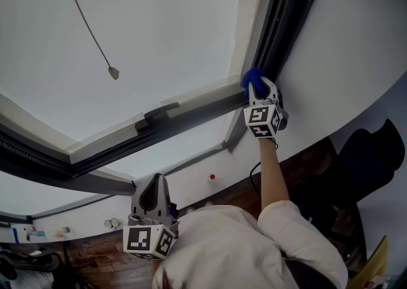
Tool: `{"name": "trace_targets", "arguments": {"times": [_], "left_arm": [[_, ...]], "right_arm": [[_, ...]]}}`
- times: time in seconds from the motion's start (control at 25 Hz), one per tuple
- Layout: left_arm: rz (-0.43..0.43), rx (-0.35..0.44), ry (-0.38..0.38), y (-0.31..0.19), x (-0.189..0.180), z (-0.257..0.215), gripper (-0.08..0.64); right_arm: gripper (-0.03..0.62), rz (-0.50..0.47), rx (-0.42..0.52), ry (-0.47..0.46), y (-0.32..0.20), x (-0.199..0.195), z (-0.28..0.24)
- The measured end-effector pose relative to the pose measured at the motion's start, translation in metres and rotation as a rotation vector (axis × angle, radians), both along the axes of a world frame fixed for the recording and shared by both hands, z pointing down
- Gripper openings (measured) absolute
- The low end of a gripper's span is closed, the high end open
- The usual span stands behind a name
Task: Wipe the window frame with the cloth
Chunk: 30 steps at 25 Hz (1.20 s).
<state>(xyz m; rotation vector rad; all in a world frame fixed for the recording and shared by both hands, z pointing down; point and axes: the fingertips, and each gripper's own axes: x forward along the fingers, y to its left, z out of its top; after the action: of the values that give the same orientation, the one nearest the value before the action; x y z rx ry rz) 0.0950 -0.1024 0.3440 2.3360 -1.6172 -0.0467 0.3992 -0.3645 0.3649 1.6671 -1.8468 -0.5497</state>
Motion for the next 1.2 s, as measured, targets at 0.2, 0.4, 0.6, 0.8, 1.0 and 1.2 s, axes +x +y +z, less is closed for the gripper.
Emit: {"name": "trace_targets", "arguments": {"times": [0.2, 0.4, 0.6, 0.8, 1.0, 1.2], "left_arm": [[-0.017, -0.006, -0.007, 0.004, 0.007, 0.003, 0.009], [-0.031, -0.006, 0.001, 0.003, 0.017, 0.008, 0.009], [-0.026, -0.015, 0.008, 0.007, 0.030, 0.014, 0.009], [-0.052, -0.019, 0.014, 0.009, 0.030, 0.017, 0.009], [-0.053, -0.022, 0.001, 0.014, 0.027, 0.016, 0.009], [-0.030, -0.030, 0.010, 0.021, 0.024, 0.018, 0.009]], "right_arm": [[0.087, -0.004, -0.018, -0.017, 0.000, 0.000, 0.016], [0.087, -0.014, -0.046, -0.040, 0.000, 0.000, 0.036], [0.087, -0.028, -0.076, -0.040, 0.001, 0.000, 0.055], [0.087, -0.025, -0.107, -0.044, 0.000, 0.002, 0.074], [0.087, -0.018, -0.135, -0.027, 0.001, 0.000, 0.090], [0.087, 0.007, -0.168, -0.041, 0.000, 0.002, 0.105]]}}
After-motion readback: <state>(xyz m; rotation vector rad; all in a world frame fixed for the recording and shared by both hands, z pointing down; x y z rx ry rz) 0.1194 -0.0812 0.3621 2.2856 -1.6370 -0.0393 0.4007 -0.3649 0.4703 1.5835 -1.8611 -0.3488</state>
